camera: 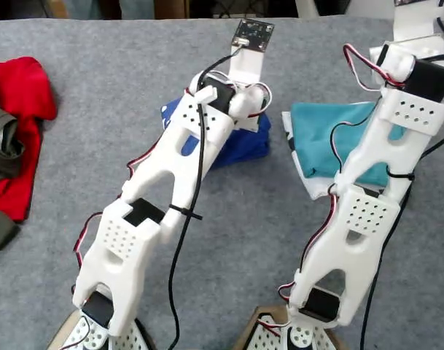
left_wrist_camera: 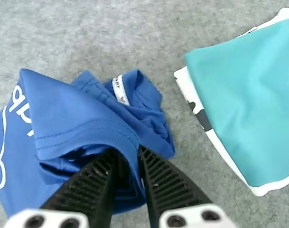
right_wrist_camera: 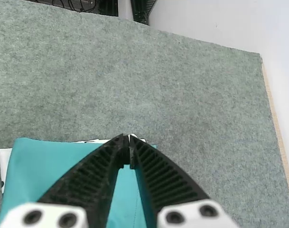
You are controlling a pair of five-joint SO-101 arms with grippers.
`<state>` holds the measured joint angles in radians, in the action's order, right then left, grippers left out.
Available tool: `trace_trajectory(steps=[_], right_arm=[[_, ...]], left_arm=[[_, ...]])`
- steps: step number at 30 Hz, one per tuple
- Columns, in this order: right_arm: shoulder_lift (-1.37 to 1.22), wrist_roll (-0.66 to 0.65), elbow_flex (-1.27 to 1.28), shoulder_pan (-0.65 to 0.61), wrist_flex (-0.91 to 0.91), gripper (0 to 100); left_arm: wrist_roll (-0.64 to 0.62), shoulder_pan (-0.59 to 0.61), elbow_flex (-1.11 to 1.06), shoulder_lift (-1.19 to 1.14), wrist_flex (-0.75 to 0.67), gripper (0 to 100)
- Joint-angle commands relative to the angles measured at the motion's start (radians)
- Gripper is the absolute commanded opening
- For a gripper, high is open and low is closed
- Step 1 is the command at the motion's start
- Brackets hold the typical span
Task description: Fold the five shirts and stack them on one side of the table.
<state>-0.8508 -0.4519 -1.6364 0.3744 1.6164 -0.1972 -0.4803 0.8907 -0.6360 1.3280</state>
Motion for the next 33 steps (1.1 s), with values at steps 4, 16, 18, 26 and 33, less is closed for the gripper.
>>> trace_trajectory(steps=[4,16,18,26,33], right_arm=[[0.05,-0.005,-0.036,0.018,-0.02,1.5],[0.051,-0.005,-0.036,0.018,-0.018,1.5],[0.051,-0.005,-0.036,0.018,-0.018,1.5],[0.05,-0.005,-0.036,0.018,-0.017,1.5],[0.05,-0.005,-0.033,0.009,-0.012,1.5]], left_arm=[[-0.008,-0.016,0.022,-0.002,-0.083,3],[-0.008,-0.051,0.024,-0.071,-0.16,3],[-0.009,-0.048,0.024,-0.078,-0.175,3],[-0.143,-0.045,0.024,-0.072,-0.175,19],[-0.229,0.064,0.302,-0.074,-0.029,21]])
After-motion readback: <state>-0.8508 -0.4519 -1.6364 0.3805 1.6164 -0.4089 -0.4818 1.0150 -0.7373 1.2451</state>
